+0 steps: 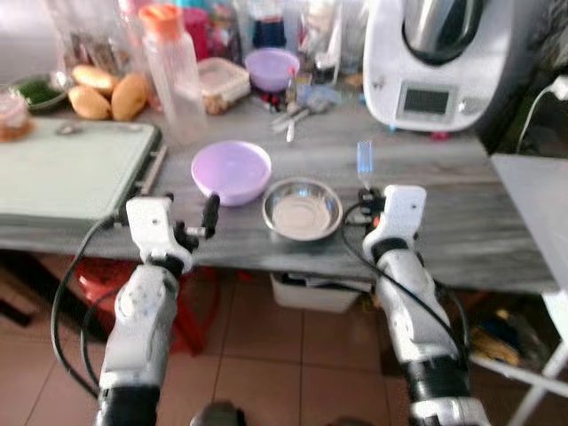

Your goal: Setting the table

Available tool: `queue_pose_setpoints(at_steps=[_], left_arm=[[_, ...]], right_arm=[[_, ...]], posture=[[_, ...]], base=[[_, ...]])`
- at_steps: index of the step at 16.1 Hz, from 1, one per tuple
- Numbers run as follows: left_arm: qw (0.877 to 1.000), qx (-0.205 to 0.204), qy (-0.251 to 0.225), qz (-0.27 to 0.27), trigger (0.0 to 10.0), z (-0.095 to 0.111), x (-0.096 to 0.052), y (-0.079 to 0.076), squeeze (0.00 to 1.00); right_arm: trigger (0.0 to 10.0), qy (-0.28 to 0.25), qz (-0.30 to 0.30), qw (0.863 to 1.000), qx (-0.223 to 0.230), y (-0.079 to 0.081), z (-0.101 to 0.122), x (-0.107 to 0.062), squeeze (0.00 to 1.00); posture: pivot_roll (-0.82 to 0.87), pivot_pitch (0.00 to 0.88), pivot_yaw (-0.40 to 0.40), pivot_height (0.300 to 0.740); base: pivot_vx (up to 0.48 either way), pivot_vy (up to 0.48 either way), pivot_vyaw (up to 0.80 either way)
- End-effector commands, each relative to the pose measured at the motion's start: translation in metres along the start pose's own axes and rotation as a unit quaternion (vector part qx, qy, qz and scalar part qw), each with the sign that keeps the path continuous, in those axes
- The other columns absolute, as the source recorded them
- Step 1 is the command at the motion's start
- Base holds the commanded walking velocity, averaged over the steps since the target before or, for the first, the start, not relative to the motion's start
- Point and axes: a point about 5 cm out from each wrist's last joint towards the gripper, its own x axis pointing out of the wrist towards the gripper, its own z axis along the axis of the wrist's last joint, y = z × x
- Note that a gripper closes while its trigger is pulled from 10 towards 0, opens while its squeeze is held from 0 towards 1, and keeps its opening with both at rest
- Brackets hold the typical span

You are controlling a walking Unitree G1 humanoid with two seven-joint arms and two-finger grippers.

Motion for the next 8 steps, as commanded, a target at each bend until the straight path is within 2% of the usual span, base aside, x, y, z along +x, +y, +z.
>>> queue_pose_setpoints(at_steps=[1,4,6,8], left_arm=[[1.0,0.0,-0.004,-0.002,10.0,0.005,-0.003,-0.004,0.0],[1.0,0.012,0.001,0.018,10.0,0.006,-0.013,0.01,0.0],[1.0,0.016,0.003,0.018,10.0,0.007,-0.016,0.011,0.0],[1.0,0.014,0.003,0.014,10.0,0.013,-0.019,0.009,0.0]], right_arm=[[10.0,0.01,-0.023,0.999,0.024,-0.012,-0.003,0.0,0.0],[10.0,0.014,-0.043,0.998,0.032,-0.022,-0.002,0.007,0.0],[10.0,0.017,-0.048,0.998,0.033,-0.025,-0.002,0.009,0.0],[10.0,0.028,-0.055,0.997,0.036,-0.034,-0.002,0.016,0.0]], posture=[[0.02,0.0,-0.008,0.74],[0.05,0.0,-0.012,0.74],[0.06,0.0,-0.008,0.74],[0.07,0.0,0.003,0.74]], base=[[0.0,0.0,0.0],[0.0,0.0,0.0],[0.0,0.0,0.0],[0.0,0.0,0.0]])
